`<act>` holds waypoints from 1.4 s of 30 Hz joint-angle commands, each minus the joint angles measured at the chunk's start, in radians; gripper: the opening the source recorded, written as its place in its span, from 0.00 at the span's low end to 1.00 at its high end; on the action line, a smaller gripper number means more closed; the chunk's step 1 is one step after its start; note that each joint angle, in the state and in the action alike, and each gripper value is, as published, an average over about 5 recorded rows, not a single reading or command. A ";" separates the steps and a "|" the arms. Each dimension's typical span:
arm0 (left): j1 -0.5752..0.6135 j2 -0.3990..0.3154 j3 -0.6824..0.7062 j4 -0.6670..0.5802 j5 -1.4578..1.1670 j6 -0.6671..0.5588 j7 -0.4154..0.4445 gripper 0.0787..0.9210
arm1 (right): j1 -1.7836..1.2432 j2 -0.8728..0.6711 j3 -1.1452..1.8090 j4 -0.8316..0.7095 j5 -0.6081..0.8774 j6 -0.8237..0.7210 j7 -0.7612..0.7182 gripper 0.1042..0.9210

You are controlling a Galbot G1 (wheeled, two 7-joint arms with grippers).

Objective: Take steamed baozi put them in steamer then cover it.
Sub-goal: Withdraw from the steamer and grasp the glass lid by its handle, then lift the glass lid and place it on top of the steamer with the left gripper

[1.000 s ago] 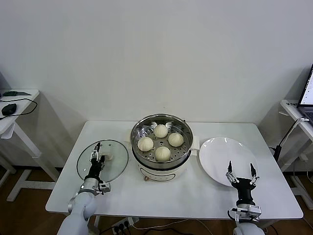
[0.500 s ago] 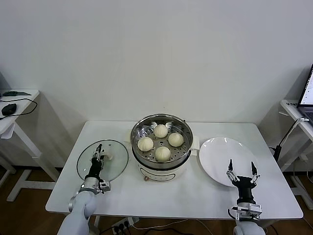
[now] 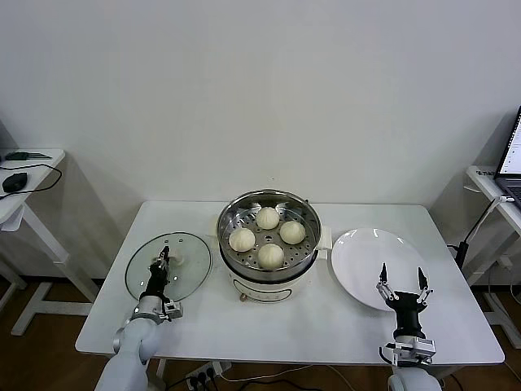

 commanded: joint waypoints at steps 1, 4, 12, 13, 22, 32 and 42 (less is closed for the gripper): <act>0.059 0.020 -0.037 -0.176 -0.075 -0.006 -0.009 0.13 | -0.001 0.004 -0.004 -0.005 -0.003 0.004 -0.002 0.88; 0.107 0.044 -0.067 -0.314 -0.109 0.005 0.005 0.13 | 0.000 0.006 -0.005 -0.006 -0.005 0.005 -0.002 0.88; 0.204 0.124 -0.142 -0.686 -0.181 0.049 0.050 0.13 | 0.004 0.010 -0.009 -0.005 -0.007 0.007 -0.002 0.88; 0.209 0.132 -0.140 -0.725 -0.194 0.057 0.057 0.13 | 0.006 0.011 -0.009 -0.006 -0.008 0.007 -0.002 0.88; 0.193 0.192 0.074 -1.009 -0.234 0.217 0.140 0.13 | 0.015 0.004 0.010 -0.001 -0.013 0.004 0.001 0.88; 0.018 0.135 0.470 -0.966 -0.235 0.471 0.314 0.13 | 0.038 0.010 0.027 -0.040 -0.014 0.012 0.011 0.88; -0.129 0.023 0.623 -0.756 -0.102 0.577 0.460 0.13 | 0.050 0.015 0.031 -0.062 -0.012 0.019 0.014 0.88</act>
